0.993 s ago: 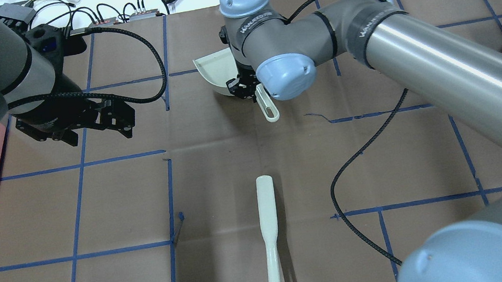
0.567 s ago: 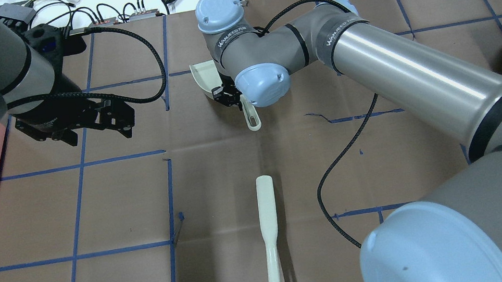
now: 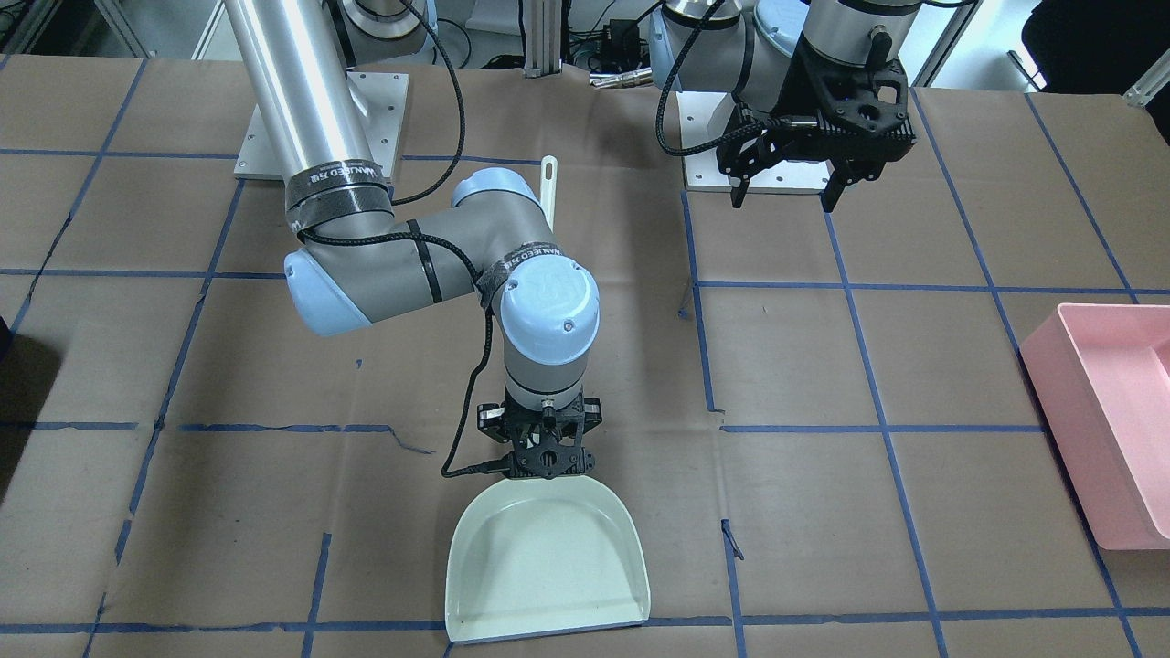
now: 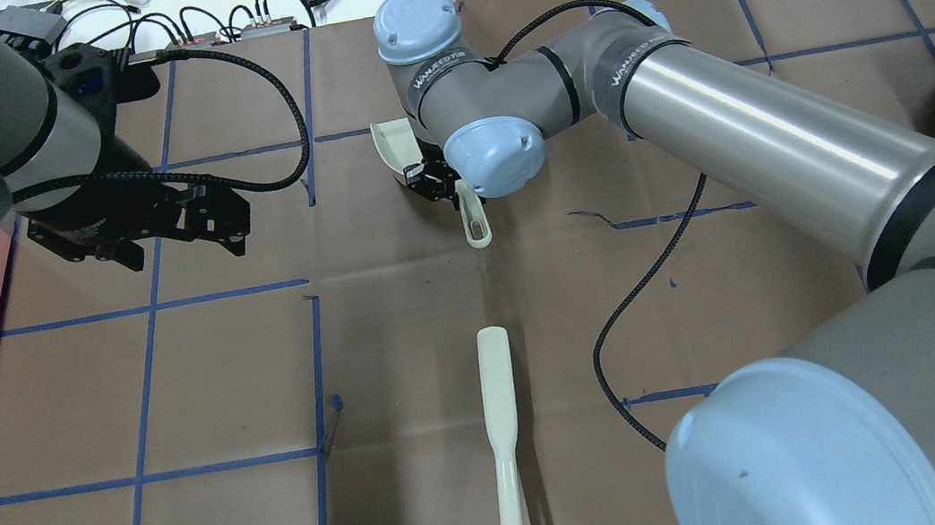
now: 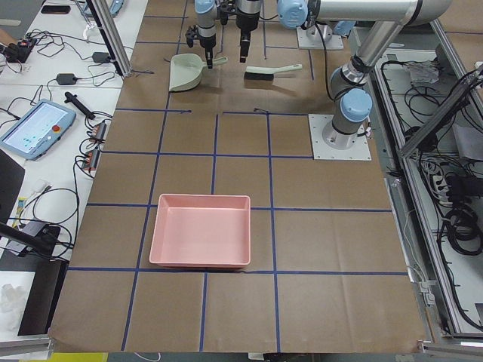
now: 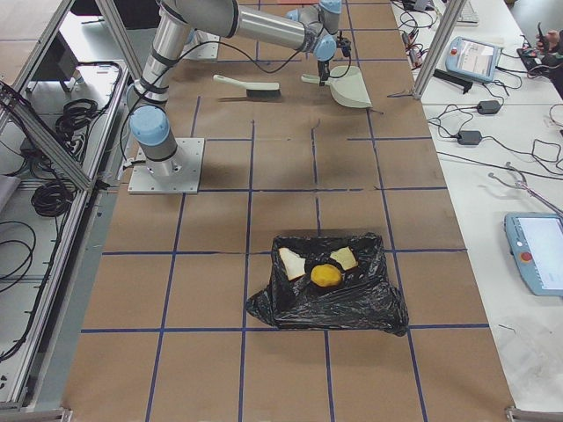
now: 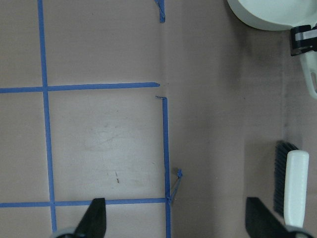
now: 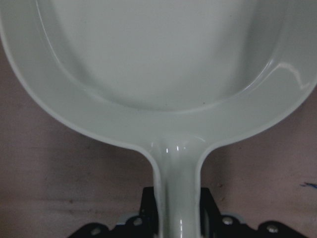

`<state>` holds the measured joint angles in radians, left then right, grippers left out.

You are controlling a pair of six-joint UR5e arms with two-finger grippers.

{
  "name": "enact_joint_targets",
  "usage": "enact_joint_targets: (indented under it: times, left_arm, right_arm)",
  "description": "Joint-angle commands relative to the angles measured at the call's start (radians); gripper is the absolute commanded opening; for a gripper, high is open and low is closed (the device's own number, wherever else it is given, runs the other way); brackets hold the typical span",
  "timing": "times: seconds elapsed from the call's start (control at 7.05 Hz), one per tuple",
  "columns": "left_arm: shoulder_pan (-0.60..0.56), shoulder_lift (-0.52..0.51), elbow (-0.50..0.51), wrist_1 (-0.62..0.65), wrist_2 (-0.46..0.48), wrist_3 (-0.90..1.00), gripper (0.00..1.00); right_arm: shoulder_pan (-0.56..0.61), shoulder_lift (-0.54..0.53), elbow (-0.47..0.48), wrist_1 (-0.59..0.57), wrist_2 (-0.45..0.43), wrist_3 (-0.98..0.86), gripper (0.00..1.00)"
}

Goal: Sweep and dump trash in nearest bin
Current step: 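Lower the dustpan onto the table and open the right gripper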

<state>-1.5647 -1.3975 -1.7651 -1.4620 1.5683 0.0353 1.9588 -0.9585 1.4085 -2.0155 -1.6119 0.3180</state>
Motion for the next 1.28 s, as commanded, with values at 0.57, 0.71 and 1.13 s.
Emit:
enact_joint_targets:
  times: [0.57,0.71,1.13]
  left_arm:
    - [0.000,0.000,0.001,0.000,-0.001,0.000,0.99]
    - [0.000,0.000,0.001,0.000,-0.001,0.000,0.99]
    - [0.000,0.000,0.001,0.000,0.001,0.000,0.99]
  right_arm:
    - [-0.001,0.003,-0.010,0.001,0.015,0.035,0.11]
    - [0.000,0.003,-0.010,0.001,0.015,0.035,0.17]
    - [-0.012,0.001,-0.013,0.004,0.013,0.021,1.00]
